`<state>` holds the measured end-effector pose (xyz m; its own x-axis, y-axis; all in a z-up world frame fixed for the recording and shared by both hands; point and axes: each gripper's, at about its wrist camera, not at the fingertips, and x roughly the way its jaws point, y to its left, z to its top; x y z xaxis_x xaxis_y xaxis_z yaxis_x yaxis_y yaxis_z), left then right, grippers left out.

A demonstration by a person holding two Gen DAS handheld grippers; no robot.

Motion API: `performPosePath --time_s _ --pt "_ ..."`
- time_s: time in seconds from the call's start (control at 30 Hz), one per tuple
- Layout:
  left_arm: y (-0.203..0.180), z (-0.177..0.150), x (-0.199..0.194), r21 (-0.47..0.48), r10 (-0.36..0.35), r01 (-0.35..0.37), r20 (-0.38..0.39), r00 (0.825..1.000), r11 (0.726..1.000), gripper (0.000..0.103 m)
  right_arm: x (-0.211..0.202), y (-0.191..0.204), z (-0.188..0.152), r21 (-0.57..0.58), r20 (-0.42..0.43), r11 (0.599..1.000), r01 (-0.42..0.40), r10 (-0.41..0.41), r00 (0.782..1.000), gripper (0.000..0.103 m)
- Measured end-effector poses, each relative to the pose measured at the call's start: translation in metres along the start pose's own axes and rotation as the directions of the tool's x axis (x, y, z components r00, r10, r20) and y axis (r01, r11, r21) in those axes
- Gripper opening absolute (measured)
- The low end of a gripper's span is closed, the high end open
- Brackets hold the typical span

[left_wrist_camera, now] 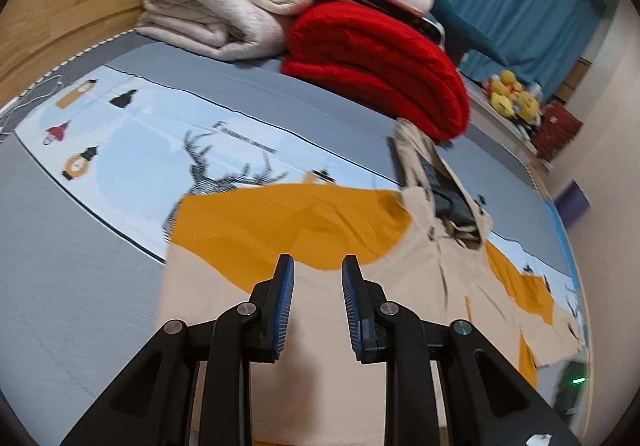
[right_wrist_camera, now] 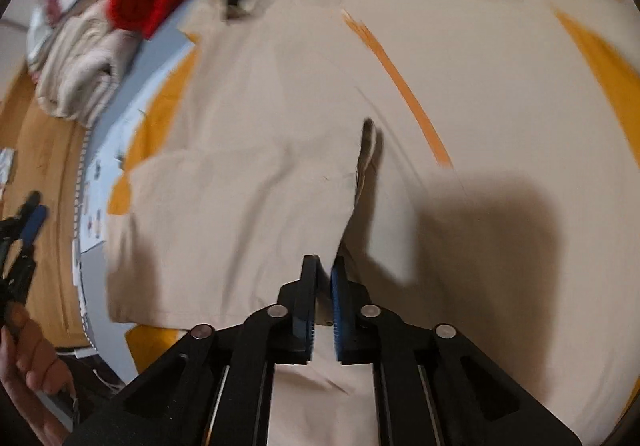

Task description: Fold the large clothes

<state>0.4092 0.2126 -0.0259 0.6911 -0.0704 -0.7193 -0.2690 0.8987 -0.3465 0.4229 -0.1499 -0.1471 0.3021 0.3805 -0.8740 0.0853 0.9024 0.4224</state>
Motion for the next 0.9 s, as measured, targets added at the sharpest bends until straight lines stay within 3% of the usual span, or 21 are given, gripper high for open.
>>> performPosePath --time_s 0.07,0.17,0.3,0.47,0.57,0.7,0.77,0.87,0.9 --pt "0.006 0.003 0.002 -0.018 0.018 -0.018 0.006 1.0 1.0 0.022 -0.022 0.005 0.016 -0.042 0.094 0.999 -0.013 0.017 0.995 0.006" --pt "0.011 0.007 0.008 -0.034 0.039 -0.039 0.003 0.999 0.999 0.022 -0.064 -0.007 0.048 -0.07 0.268 0.997 0.014 0.005 0.963 0.005" --pt "0.008 0.004 0.024 -0.016 0.052 -0.053 -0.046 0.998 0.998 0.022 -0.099 -0.048 0.092 -0.041 0.419 0.98 0.197 -0.162 0.893 0.005" --pt "0.0 -0.007 0.052 0.011 0.042 -0.041 -0.149 0.988 0.999 0.022 -0.103 -0.114 0.13 0.1 0.389 0.956 0.276 -0.293 0.873 0.005" --pt "-0.002 -0.015 0.069 0.015 0.018 -0.015 -0.228 0.973 1.0 0.022 -0.099 -0.134 0.139 0.123 0.365 0.956 0.265 -0.292 0.884 0.005" --pt "-0.004 -0.033 0.092 0.024 0.024 -0.017 -0.337 0.941 1.0 0.022 -0.091 -0.146 0.14 0.116 0.309 0.955 0.273 -0.297 0.904 0.006" --pt "-0.002 -0.041 0.1 0.003 0.01 -0.01 -0.379 0.925 1.0 0.022 -0.091 -0.158 0.14 0.125 0.271 0.956 0.267 -0.292 0.917 0.01" --pt "-0.002 -0.049 0.103 0.006 0.019 -0.019 -0.404 0.915 1.0 0.022 -0.096 -0.176 0.141 0.203 0.281 0.934 0.294 -0.343 0.896 0.022" --pt "-0.003 -0.051 0.103 0.011 0.021 -0.019 -0.407 0.913 1.0 0.022 -0.098 -0.18 0.141 0.227 0.286 0.929 0.293 -0.351 0.891 0.031"
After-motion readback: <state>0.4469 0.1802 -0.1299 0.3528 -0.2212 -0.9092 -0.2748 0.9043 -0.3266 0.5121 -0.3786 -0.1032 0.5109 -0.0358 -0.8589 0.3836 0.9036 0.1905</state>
